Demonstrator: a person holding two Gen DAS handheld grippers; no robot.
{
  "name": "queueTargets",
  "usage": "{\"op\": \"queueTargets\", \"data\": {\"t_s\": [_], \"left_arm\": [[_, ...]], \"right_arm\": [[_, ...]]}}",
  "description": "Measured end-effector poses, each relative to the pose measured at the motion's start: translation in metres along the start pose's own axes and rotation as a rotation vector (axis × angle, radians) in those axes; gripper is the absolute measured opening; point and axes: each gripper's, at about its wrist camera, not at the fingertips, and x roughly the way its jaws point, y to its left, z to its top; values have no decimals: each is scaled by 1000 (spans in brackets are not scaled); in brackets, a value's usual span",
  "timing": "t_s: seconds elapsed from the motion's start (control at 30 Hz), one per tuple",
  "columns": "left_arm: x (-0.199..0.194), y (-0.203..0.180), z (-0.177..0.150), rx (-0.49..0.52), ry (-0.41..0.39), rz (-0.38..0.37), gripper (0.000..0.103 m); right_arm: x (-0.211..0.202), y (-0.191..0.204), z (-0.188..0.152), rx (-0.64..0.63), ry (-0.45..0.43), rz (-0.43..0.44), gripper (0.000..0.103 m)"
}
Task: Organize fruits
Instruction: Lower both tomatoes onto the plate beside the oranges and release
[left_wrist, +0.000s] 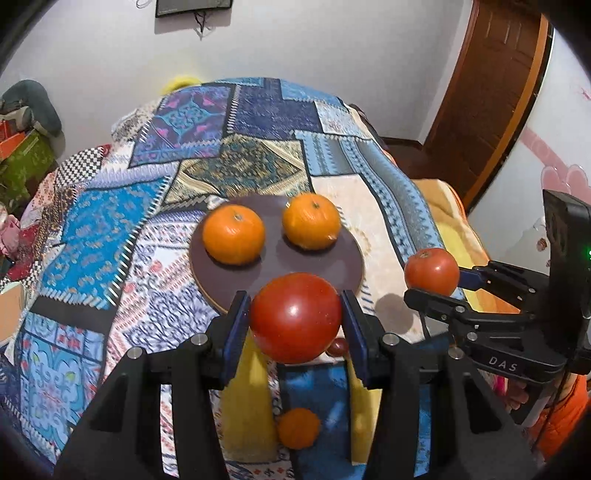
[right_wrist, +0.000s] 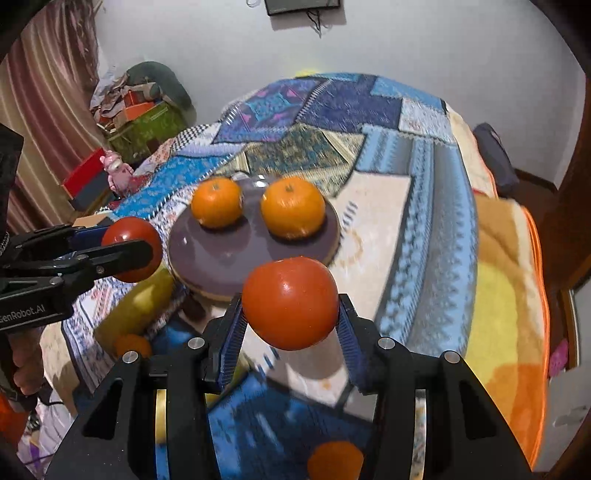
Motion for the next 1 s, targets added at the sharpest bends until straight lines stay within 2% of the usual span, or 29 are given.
{"op": "queueTargets", "data": {"t_s": [0.37,0.67,1.0], "left_arm": [[24,28,16,-12,10,35,49],[50,46,21,-18,42,31,49],[66,52,20,-21,54,29,49]], "right_arm": [[27,26,30,-73,-4,18,44],[66,34,41,-89,66,33,44],[90,37,40,-114,120,28,45]]}}
